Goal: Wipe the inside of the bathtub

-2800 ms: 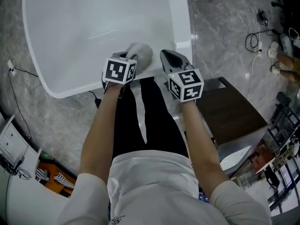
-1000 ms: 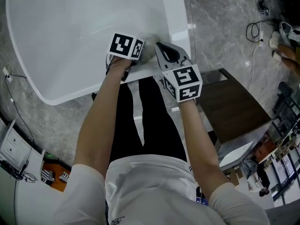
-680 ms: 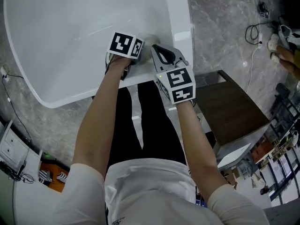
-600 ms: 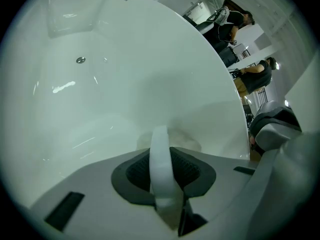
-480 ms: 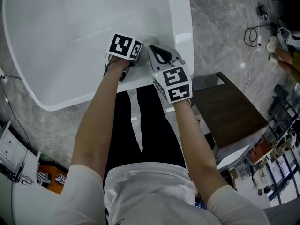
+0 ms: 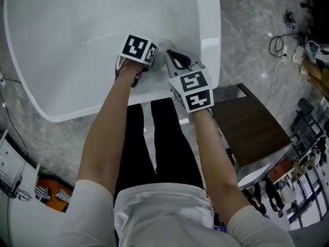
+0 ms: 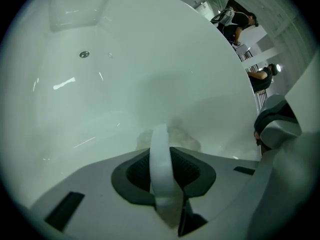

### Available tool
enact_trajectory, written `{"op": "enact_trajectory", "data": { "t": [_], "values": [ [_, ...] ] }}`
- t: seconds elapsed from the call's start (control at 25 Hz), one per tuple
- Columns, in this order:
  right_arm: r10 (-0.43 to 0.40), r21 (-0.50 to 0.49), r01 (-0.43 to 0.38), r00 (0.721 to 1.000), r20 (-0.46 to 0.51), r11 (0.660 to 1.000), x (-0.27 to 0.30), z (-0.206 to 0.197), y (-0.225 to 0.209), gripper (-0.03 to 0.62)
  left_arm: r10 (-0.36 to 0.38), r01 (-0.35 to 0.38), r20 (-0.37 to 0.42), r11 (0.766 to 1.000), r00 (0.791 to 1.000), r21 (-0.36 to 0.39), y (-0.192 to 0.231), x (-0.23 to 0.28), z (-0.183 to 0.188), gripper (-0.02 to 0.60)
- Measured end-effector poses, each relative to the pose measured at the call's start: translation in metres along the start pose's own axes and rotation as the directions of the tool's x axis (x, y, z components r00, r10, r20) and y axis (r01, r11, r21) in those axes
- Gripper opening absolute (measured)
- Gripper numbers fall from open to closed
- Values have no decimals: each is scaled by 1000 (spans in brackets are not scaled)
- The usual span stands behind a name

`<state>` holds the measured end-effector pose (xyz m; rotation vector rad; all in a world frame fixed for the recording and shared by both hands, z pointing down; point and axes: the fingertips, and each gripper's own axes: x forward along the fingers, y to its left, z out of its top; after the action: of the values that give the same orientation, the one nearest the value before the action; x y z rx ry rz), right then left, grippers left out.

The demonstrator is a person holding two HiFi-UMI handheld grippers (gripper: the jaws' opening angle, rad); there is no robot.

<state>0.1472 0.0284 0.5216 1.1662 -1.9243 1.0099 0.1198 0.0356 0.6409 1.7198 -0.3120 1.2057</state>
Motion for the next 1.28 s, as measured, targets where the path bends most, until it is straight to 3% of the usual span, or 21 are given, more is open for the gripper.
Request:
{"op": "enact_trajectory", "data": {
  "t": [0.68,1.28],
  "values": [
    [51,-80,-54,998,-35,995,34,15,46,20,55,-54,3,995,998,-84,68,-44,-43,97],
    [126,-155,-134,990,-60,979,64,24,115,20,65,-60,39,991,997,-116,105,-82,-78,97]
  ]
}}
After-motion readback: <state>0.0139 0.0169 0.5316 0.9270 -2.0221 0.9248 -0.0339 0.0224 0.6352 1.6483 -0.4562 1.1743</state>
